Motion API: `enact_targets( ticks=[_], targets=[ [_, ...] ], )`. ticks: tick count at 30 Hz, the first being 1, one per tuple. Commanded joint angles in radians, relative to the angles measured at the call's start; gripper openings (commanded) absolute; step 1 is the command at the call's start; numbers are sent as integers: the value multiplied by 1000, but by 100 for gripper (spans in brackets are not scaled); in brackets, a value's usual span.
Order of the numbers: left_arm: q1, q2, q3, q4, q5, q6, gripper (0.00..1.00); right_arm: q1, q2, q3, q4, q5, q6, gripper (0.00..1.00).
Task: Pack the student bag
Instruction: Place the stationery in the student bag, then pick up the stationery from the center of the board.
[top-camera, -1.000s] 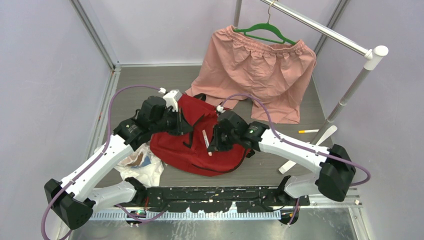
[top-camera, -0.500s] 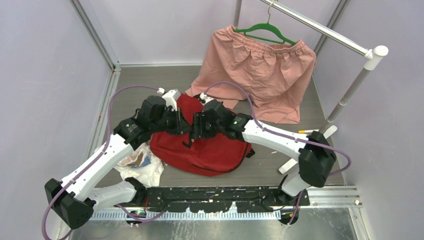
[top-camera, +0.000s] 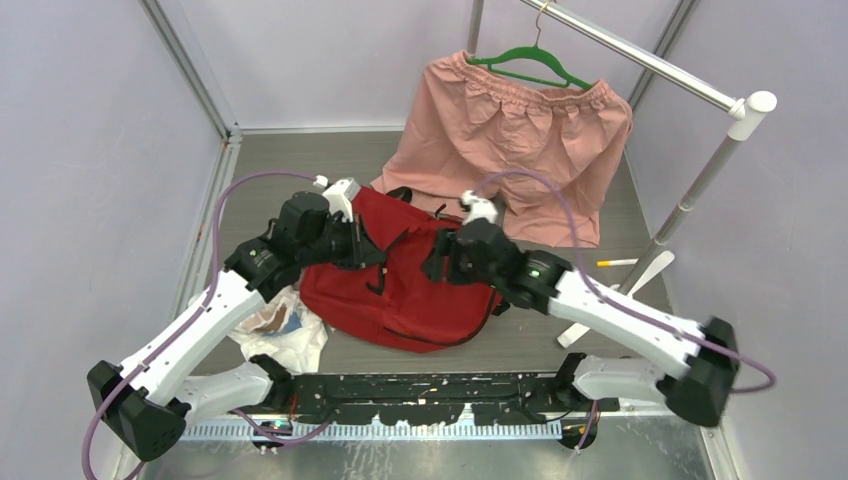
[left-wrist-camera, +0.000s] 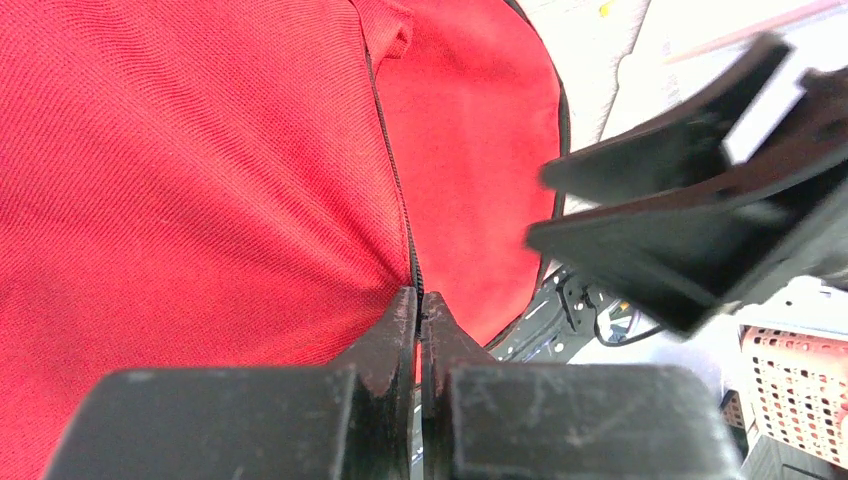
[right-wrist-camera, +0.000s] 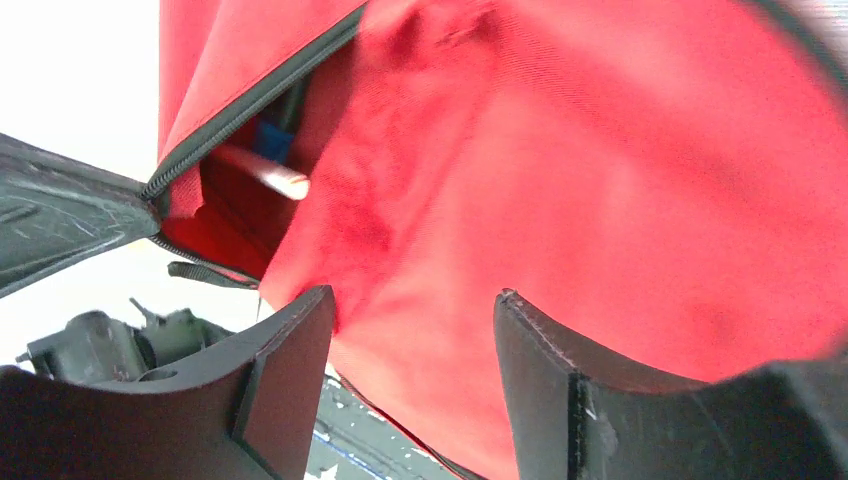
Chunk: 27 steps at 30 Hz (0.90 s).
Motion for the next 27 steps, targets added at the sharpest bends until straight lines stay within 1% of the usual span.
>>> enact_targets(
  ticks=[1,3,4,6,8,11,13,15,18,20,23,25,27],
  targets=[
    [-9,-1,-15,112,79,-23,0,-54,-235,-51,-239,270,88,66],
    [-8,12,-25,131,97,-28,0,-99,-323,-63,-355,360,156,70],
    [-9,18,-29,140,105,-30,0,-129,-358,-65,-452,416,202,71],
    [-11,26,-40,155,124,-33,0,-199,-403,-67,-602,479,286,71],
    [-11,34,-53,172,140,-33,0,-272,-422,-80,-703,479,325,70],
    [-11,51,-69,180,155,-29,0,-334,-397,-116,-793,461,366,70],
    [-12,61,-84,188,167,-27,0,-347,-344,-108,-811,462,387,69],
    [-12,65,-98,201,173,-26,0,-390,-285,-104,-814,451,411,68],
    [-13,69,-109,210,180,-15,0,-470,-235,-151,-752,400,422,68],
    [-13,75,-112,204,183,-3,0,-535,-220,-192,-692,394,438,68],
    [-12,89,-109,194,204,16,0,-598,-173,-222,-578,426,458,68],
    [-12,104,-99,181,218,29,0,-607,-86,-196,-514,462,463,68],
    [-12,113,-89,163,228,43,0,-607,4,-140,-499,501,459,68]
  ],
)
